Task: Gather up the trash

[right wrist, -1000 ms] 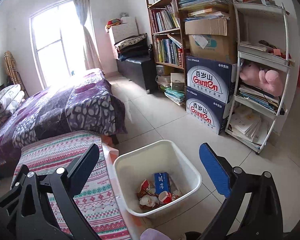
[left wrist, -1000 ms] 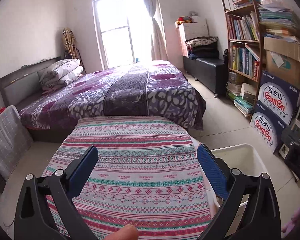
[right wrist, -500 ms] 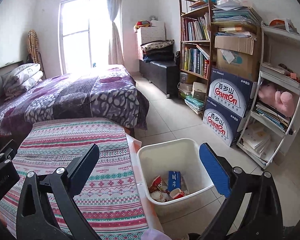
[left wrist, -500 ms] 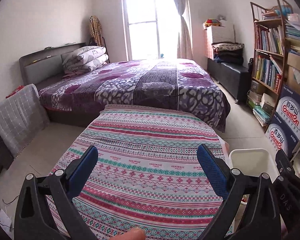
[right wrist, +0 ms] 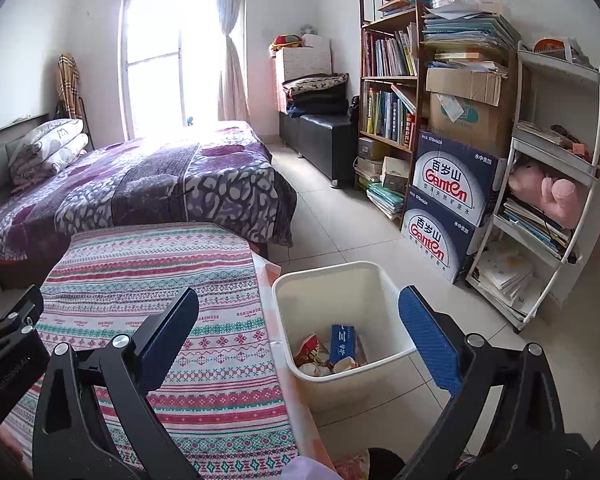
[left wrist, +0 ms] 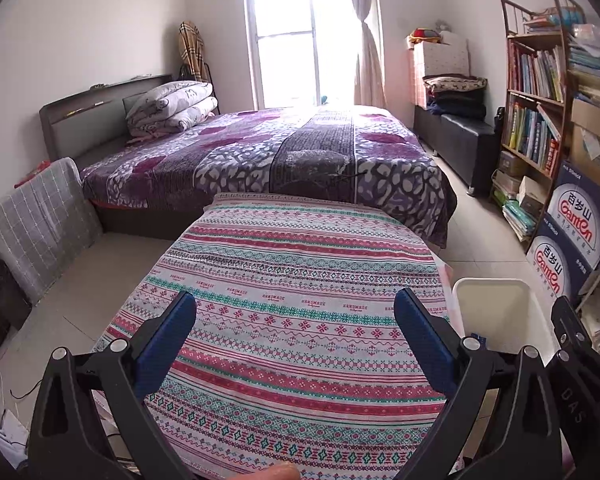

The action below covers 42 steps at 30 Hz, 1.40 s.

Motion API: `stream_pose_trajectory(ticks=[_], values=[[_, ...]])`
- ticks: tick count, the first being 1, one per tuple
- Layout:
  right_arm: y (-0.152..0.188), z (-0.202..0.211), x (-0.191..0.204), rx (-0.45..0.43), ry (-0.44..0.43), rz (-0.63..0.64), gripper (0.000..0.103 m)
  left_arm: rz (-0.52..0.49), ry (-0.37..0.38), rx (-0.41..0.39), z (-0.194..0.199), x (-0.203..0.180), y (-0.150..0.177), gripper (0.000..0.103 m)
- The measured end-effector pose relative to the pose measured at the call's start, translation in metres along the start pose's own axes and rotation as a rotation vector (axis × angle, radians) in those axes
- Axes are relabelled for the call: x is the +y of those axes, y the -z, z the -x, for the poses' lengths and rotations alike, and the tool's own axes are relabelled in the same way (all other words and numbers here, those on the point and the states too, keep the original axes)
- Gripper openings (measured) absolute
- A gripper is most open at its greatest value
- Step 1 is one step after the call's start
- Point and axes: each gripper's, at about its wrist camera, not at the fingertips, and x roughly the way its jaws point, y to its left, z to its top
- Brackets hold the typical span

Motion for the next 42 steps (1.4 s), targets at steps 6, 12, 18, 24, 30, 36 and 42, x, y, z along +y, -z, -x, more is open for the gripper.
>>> stream_pose_trajectory(ticks=[6,12,18,24,30,36,42], values=[[0.001,0.008,-0.009,0.033,0.003,-0.001,0.096,-0.015,0.004,0.03,0.013,0.002,0.003,0.096],[0.007,0.016,-0.015,0.063,-0.015,-0.004,0.096,-0.024,-0.009,0.071,0.016,0.01,0.014,0.096],[0.012,0.025,-0.012,0.069,-0.033,0.017,0.096,-0.024,-0.015,0.1,0.022,0.017,0.026,0.096],[0.015,0.034,-0.012,0.086,-0.05,0.023,0.096,-0.038,-0.009,0.073,0.035,0.016,0.029,0.096],[0.016,0.04,-0.013,0.083,-0.051,0.027,0.096,-0.031,0.029,0.035,0.044,0.013,0.029,0.096],[0.016,0.042,-0.015,0.084,-0.055,0.024,0.096,-0.045,0.04,0.02,0.047,0.007,0.027,0.093],[0.014,0.043,-0.018,0.089,-0.051,0.022,0.096,-0.046,0.044,0.022,0.046,0.004,0.029,0.093]])
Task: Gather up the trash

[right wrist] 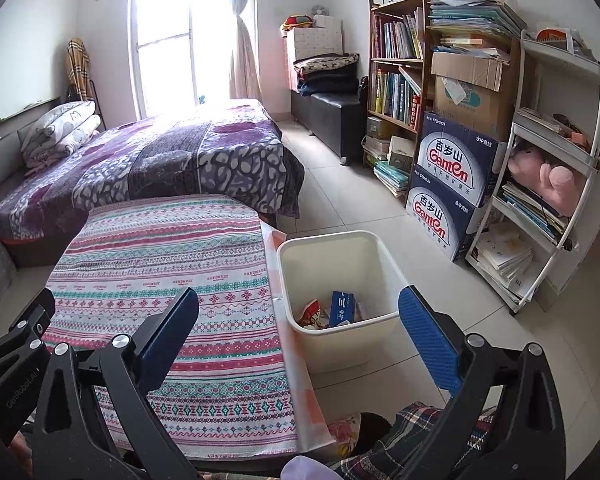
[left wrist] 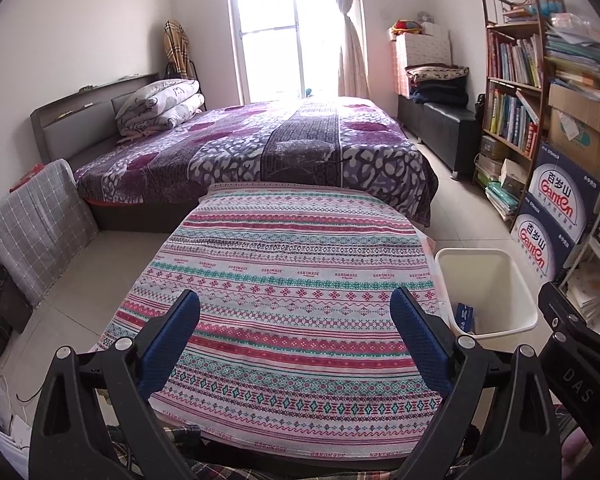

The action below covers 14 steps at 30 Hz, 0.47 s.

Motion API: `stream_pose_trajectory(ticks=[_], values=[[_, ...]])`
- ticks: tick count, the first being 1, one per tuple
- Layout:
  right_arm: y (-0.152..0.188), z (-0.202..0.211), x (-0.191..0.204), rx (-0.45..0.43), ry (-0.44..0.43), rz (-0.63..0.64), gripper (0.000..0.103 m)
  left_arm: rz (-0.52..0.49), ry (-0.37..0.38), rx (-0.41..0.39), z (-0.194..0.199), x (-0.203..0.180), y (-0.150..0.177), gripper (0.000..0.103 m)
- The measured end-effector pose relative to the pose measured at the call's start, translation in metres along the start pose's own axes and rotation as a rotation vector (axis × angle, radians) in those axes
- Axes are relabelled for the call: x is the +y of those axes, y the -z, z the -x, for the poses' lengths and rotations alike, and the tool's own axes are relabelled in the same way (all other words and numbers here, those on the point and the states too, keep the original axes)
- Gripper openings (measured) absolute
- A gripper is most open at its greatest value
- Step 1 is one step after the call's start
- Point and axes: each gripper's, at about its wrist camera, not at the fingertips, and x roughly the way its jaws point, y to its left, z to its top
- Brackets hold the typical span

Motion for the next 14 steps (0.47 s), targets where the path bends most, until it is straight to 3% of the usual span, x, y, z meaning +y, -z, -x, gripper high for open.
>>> stream_pose_trajectory(ticks=[14], values=[[-0.0035,-0.007,-0.0034,0.013,0.005,-0.008,0.096,0.017,0.011,0.017,0.0003,0.0013,-0.0019,0.094]])
